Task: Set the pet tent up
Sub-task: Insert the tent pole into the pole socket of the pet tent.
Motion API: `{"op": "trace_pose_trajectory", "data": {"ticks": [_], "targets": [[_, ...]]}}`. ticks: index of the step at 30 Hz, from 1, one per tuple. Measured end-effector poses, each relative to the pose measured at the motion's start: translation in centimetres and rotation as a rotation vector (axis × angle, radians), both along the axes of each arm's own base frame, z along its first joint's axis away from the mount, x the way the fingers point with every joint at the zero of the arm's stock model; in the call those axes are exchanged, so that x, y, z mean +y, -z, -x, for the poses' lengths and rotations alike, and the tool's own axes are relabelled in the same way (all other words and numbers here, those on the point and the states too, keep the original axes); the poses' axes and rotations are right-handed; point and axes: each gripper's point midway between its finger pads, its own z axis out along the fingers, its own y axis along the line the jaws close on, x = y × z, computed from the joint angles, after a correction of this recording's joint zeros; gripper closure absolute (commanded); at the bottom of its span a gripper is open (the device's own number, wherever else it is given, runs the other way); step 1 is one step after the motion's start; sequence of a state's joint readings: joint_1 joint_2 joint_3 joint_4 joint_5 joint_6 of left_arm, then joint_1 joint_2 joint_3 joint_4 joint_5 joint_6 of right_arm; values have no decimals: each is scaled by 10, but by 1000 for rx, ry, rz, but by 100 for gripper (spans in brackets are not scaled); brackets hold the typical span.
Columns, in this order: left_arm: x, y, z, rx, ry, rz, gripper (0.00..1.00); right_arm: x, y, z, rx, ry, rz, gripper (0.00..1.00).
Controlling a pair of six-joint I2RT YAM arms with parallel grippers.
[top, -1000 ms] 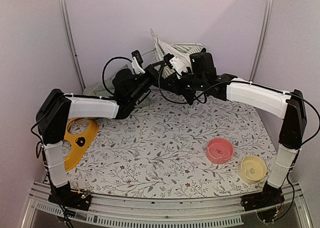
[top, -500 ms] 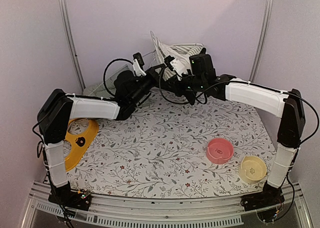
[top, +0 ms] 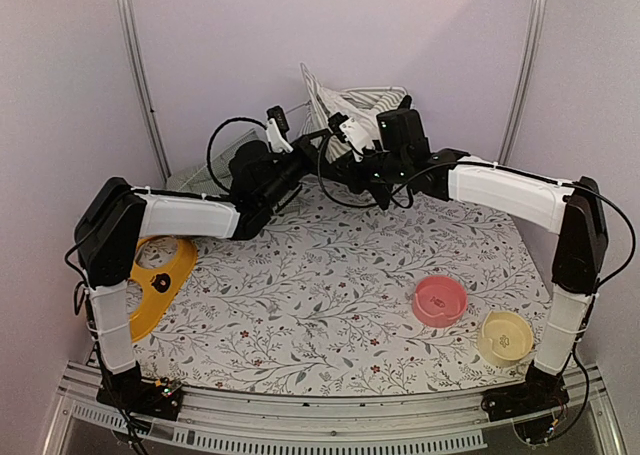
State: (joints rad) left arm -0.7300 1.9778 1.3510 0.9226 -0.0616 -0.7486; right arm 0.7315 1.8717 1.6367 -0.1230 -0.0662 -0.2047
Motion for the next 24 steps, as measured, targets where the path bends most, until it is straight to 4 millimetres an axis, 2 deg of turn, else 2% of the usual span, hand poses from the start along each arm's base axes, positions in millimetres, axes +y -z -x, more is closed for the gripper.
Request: {"op": "trace_pose_trajectory", "data": {"ticks": [8,24], "targets": [[1,0,-1,-1,-10,4,100,1,0,-2,6,1,7,98],[4,8,3,-13,-6,14,100,2,6,1,21,-33,33,92]]}}
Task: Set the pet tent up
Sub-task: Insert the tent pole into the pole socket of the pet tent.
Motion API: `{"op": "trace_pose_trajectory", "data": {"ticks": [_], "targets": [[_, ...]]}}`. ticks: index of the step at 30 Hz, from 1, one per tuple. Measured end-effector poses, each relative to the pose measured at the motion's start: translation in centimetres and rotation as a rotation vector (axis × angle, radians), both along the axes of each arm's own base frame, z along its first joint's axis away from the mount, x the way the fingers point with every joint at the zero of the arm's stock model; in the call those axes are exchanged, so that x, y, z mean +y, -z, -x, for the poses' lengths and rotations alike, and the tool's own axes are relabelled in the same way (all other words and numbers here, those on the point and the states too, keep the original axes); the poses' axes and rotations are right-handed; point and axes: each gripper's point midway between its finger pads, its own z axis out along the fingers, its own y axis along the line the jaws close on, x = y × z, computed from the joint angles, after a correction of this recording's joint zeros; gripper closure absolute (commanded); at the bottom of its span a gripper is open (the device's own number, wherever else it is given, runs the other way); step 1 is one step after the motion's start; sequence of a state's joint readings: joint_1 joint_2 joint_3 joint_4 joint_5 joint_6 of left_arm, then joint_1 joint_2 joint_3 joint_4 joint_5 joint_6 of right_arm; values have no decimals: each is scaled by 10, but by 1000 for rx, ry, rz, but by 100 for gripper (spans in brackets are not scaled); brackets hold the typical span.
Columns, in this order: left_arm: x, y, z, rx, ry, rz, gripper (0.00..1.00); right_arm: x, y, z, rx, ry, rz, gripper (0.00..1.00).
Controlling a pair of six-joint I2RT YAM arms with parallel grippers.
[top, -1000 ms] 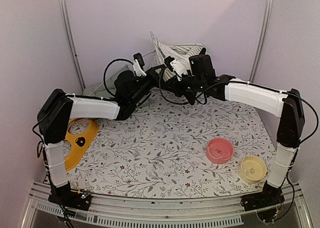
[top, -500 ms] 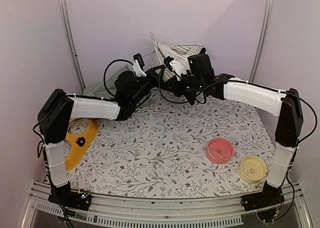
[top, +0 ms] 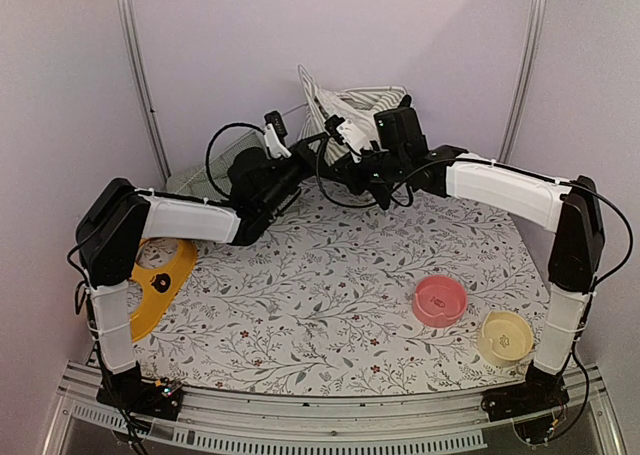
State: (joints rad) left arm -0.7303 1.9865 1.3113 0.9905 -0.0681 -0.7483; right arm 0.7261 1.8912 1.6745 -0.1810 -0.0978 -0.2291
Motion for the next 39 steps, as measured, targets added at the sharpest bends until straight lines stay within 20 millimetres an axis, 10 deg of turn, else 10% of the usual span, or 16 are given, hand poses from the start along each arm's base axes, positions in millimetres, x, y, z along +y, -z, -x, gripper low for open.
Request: {"op": "trace_pose_trajectory", "data": {"ticks": [39], "targets": [[4,13,4,-21,-54,-44,100,7,11,-3,19,-53,76,82]]}}
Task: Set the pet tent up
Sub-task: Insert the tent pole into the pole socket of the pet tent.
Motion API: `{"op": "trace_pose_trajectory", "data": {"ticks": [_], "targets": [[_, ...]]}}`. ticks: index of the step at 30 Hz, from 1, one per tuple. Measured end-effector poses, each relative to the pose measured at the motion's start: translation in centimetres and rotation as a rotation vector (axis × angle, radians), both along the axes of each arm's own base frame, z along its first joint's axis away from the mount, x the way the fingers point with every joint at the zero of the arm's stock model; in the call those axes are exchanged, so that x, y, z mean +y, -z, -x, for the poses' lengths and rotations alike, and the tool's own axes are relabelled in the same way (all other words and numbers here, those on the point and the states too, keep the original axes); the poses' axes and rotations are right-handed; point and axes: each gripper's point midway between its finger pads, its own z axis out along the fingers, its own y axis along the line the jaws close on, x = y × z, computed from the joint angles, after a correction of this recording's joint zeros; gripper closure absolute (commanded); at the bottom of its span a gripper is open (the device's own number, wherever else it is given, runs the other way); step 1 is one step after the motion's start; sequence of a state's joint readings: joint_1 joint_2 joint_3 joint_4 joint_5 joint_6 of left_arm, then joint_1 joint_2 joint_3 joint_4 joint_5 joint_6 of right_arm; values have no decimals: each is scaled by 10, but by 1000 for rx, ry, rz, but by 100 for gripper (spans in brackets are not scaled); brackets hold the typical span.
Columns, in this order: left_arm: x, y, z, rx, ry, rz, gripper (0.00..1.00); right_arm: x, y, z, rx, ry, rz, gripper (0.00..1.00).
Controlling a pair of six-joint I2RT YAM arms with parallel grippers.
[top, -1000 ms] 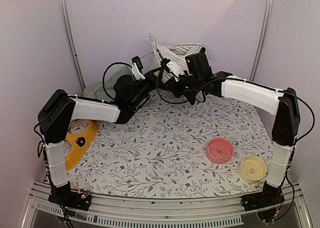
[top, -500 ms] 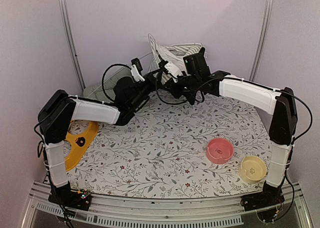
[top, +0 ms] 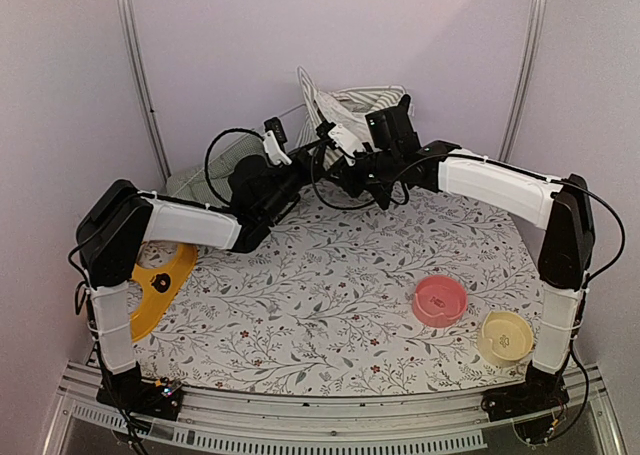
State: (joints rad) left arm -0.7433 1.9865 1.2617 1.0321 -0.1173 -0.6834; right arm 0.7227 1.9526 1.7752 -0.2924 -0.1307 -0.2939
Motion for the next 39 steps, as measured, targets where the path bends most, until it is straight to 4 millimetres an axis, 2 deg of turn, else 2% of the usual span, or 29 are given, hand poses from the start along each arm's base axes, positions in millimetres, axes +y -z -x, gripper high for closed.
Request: {"op": "trace_pose_trajectory", "data": {"ticks": [1,8,17,22,31,34,39], "targets": [[0,0,0,0,0,0,100,0,0,0,-2,1,2,82],[-4,2,1,7,21,-14,100,-5,-1,-3,-19,19,6,60],[-20,-6,8,4,80,-19,100,-25,-8,1,-65,72,-5,56],[-27,-8,9,4,97,-23,100,-31,-10,5,-68,88,-17,66],[-29,-6,8,10,94,-31,100,-32,-5,9,-38,103,-33,99],[-29,-4,8,13,89,-39,100,-37,-5,4,-27,133,-38,99],[-30,-6,10,2,78,-37,100,-39,-10,5,-10,129,-26,94]]}}
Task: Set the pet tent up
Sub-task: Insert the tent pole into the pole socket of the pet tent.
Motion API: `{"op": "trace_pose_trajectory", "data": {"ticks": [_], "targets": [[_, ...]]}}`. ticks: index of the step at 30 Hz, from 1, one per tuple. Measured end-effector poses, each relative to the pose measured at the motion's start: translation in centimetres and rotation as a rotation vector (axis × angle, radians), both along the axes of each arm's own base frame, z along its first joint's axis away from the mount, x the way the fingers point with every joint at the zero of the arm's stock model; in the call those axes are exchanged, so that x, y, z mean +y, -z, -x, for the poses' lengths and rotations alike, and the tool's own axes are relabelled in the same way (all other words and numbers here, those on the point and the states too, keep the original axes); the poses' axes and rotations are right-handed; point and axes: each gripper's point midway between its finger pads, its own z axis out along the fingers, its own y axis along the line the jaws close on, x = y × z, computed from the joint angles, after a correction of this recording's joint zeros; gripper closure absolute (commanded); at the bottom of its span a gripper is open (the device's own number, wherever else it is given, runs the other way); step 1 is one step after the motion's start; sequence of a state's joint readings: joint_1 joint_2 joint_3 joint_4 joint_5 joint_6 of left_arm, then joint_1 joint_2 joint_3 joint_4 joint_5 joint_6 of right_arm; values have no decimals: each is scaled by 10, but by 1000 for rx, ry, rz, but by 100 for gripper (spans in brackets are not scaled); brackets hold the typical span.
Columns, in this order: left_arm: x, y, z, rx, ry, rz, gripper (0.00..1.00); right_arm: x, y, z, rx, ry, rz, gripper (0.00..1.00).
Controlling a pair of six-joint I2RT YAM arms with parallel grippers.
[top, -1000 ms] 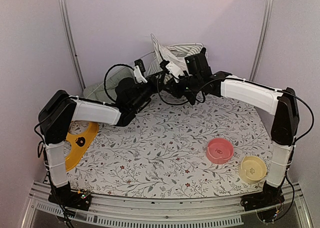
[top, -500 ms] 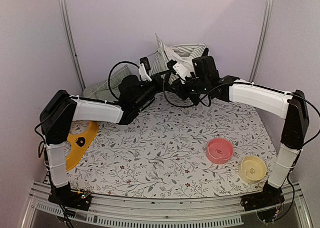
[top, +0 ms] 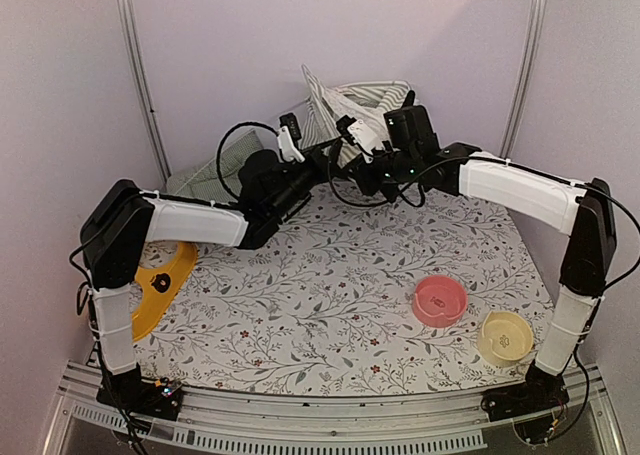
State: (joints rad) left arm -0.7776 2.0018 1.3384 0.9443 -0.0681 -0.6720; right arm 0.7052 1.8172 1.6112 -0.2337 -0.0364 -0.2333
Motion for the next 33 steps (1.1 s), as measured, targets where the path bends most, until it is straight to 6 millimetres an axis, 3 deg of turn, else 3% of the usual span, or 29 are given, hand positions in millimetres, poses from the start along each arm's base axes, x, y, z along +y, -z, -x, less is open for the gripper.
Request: {"op": "trace_pose_trajectory", "data": {"ticks": [8,13,14,16,18,21,28,33], "targets": [[1,0,-2,-15,-32,3,100,6,-4,-3,28,-61,36,88],[-6,10,-1,-10,-26,-26,100,7,-2,-6,16,-77,68,77],[-7,14,0,-4,-25,-33,100,6,-4,-9,6,-74,69,79],[-7,14,0,-2,-27,-35,100,5,-4,-11,2,-77,72,93],[-7,15,-1,-2,-32,-38,100,7,-3,-9,4,-87,75,95],[-6,18,-2,2,-40,-50,100,6,0,-11,16,-75,70,83],[-9,24,3,7,-19,-78,100,-5,2,-9,-12,-73,74,44],[-10,31,4,21,23,-93,100,-32,-10,5,-32,-62,45,38]]}}
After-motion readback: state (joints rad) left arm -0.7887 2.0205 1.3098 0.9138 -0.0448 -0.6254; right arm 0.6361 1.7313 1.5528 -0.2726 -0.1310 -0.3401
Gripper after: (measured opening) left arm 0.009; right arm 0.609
